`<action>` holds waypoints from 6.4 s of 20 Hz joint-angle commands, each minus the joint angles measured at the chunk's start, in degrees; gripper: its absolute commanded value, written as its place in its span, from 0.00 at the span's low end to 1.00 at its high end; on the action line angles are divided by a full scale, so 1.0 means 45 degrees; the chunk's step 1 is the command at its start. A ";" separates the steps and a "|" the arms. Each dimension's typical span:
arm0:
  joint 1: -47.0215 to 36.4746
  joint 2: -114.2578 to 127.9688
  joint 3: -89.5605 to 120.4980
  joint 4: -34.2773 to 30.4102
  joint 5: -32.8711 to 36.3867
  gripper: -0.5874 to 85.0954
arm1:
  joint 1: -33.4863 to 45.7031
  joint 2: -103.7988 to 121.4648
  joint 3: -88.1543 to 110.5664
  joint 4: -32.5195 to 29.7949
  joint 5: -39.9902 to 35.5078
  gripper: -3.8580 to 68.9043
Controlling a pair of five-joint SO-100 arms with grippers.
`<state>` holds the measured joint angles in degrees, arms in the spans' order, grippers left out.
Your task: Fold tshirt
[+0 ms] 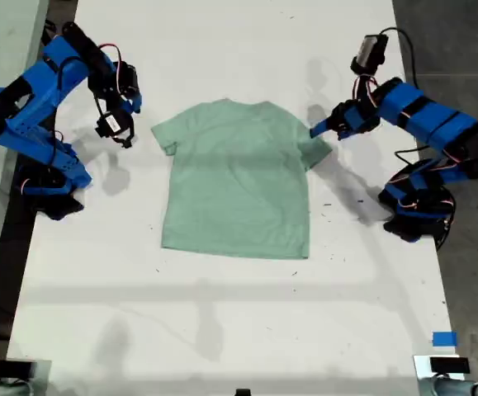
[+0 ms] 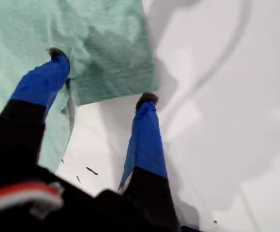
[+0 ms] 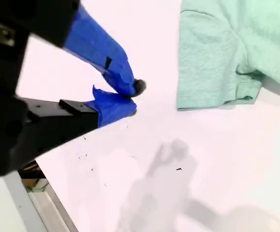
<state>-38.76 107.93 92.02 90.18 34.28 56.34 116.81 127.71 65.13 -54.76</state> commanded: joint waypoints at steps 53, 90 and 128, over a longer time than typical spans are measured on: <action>0.0488 -0.1309 -0.1875 0.0156 0.0840 0.42 | -0.6465 -0.3848 -1.1152 0.3340 0.3320 0.36; 0.1934 -0.6758 -0.7402 -0.4043 0.3066 0.01 | -0.5937 0.0586 -0.5879 0.2129 0.3867 0.30; 0.9687 -0.0137 0.0781 -0.0371 -0.4844 0.01 | -1.2070 0.0176 -0.2441 0.1895 0.6445 0.39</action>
<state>3.52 104.24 95.54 89.65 13.62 2.81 120.41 119.09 77.78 -24.70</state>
